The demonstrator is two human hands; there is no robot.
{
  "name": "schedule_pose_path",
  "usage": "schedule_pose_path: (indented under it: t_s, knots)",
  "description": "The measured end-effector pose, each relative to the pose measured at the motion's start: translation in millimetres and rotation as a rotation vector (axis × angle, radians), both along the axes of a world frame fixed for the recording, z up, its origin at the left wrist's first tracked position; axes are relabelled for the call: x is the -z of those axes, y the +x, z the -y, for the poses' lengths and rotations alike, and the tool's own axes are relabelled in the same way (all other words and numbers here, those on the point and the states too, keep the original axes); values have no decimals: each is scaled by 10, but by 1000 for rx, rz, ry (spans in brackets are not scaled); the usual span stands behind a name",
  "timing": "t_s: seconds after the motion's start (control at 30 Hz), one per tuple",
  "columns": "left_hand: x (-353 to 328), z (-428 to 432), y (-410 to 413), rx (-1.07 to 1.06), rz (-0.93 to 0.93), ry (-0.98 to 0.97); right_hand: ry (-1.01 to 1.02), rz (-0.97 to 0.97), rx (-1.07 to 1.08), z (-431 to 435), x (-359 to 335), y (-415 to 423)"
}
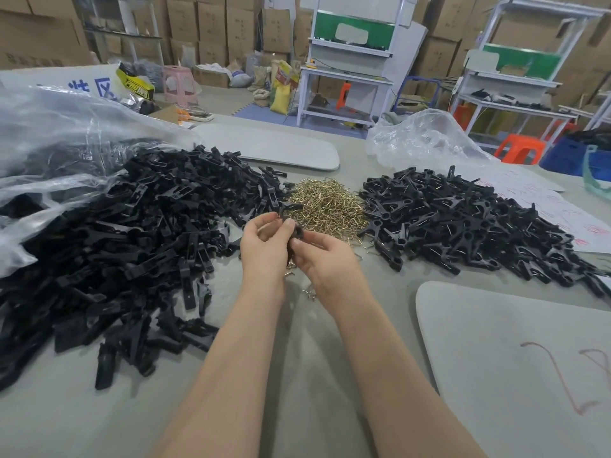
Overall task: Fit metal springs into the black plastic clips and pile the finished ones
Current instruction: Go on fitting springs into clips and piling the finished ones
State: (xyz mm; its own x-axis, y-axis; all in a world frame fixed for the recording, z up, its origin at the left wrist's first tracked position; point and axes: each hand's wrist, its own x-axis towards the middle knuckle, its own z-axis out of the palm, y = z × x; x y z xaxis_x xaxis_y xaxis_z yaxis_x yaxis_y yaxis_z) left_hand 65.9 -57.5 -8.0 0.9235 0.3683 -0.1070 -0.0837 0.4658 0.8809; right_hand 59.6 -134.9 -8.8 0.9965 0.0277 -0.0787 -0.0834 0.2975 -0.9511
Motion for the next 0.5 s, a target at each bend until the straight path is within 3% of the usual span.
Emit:
schedule_pose_path:
  t_s: [0.23,0.37,0.5]
  knots:
    - [-33,-25,-5,90,-14,-213,-114,32,-197,31,-54,-57]
    - [-17,-49,23,102,19,-223,-421,236,49,128,-69,-37]
    - [31,-20,32,145,65,-41,-417,326,156,288,-88,1]
